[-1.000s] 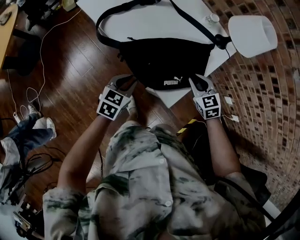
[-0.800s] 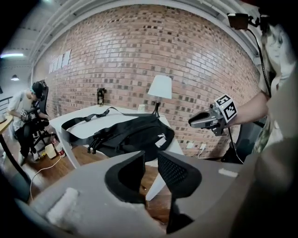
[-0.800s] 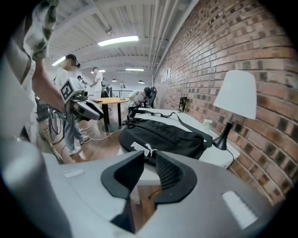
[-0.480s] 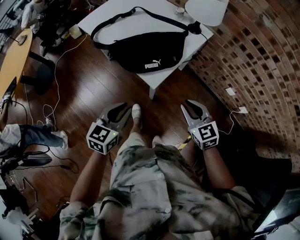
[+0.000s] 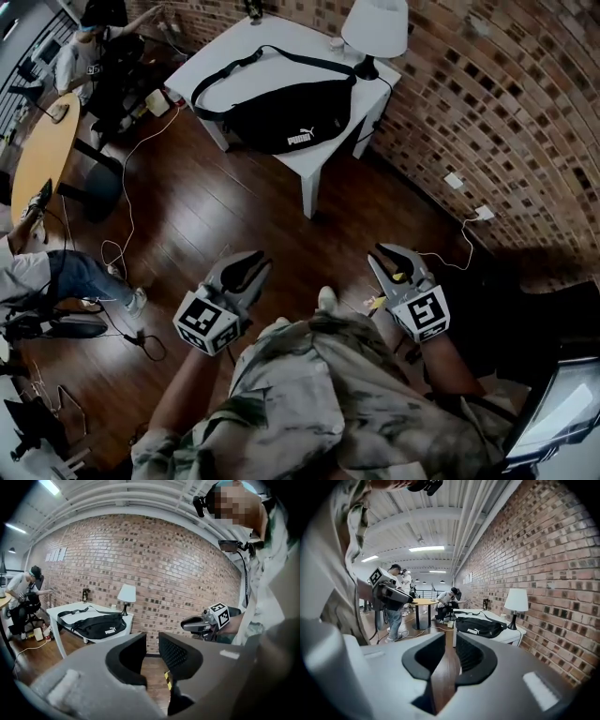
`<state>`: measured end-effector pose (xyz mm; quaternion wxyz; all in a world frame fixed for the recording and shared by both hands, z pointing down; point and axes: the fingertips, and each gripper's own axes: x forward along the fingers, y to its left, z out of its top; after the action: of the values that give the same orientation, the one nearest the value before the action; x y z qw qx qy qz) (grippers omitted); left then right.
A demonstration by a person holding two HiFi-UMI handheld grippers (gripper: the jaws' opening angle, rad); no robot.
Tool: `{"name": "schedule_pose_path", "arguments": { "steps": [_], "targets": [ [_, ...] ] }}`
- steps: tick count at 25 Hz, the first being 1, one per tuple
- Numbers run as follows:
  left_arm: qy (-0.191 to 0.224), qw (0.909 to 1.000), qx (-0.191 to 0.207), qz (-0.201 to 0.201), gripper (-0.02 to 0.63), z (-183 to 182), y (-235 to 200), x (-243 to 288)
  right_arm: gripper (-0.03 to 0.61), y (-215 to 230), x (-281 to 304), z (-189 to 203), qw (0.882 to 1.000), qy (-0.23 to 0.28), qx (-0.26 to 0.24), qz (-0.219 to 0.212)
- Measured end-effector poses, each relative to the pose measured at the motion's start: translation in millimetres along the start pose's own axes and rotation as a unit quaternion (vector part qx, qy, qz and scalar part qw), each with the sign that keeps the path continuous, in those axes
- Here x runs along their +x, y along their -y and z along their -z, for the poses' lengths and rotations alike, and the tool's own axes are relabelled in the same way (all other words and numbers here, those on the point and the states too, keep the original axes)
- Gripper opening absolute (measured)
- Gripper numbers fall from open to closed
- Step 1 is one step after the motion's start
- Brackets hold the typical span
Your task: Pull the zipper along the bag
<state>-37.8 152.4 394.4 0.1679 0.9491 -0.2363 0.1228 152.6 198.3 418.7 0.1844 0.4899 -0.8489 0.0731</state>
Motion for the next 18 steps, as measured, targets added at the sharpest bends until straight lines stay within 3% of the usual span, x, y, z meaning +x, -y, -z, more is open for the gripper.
{"name": "schedule_pose_path", "arguments": {
  "steps": [12,18],
  "targets": [
    [0.035,0.9982,-0.002,0.049,0.086,21.0,19.9,-130.4,0.075,-152.0,-14.3,-53.3,1.0,0.025,-0.006,0.0],
    [0.038,0.9955,0.003,0.087,0.086,35.3,40.5,-150.0,0.072,-193.9,-28.0,-56.4,1.0,0.022,-0.007,0.009]
  ]
}}
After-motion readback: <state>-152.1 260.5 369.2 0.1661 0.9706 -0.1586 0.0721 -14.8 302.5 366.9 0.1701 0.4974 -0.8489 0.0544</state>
